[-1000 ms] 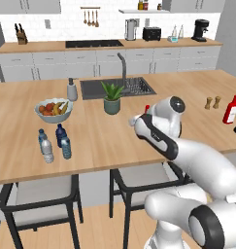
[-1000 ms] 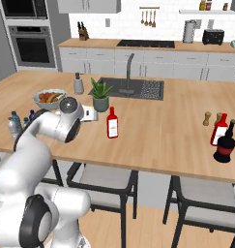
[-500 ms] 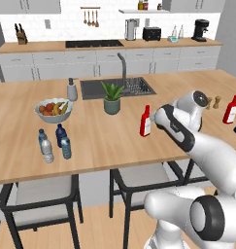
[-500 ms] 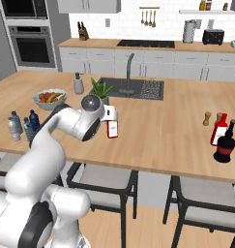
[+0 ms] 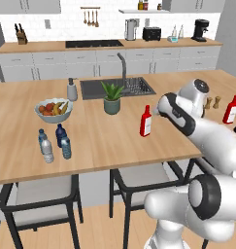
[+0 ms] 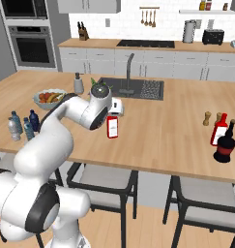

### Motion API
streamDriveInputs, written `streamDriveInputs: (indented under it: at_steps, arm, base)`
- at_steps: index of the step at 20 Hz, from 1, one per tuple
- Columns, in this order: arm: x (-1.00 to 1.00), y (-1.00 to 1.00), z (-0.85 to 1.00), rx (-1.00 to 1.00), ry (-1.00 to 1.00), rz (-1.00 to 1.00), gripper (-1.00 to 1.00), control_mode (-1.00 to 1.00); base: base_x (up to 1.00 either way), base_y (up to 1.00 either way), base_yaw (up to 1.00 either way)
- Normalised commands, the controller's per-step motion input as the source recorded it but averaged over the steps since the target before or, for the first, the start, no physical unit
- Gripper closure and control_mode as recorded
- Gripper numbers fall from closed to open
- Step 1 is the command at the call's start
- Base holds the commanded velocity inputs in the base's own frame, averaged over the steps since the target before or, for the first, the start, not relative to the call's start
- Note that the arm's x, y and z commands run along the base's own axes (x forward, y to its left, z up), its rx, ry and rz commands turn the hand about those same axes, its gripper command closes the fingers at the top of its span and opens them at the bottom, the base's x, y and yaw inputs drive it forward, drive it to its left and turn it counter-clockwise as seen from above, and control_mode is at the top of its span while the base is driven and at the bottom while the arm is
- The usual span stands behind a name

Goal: Move the plastic bottles in the middle to the plastics group, and the glass bottles in the middle to the glass group.

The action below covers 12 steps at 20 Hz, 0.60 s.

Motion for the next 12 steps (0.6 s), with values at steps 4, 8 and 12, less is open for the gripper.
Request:
streamDriveInputs:
  at_steps: [4, 8, 12]
  arm:
    - [0.42, 0.03, -0.09, 0.00, 0.00, 0.06, -1.00, -1.00]
    - [0.61, 0.05, -0.26, 0.00, 0.00, 0.10, -1.00, -1.00]
    - [0.50, 0.06, -0.39, 0.00, 0.00, 0.08, -1.00, -1.00]
  base:
    - [0.00, 0.00, 0.00]
    - [0.00, 0.00, 0.00]
    - [0.00, 0.00, 0.00]
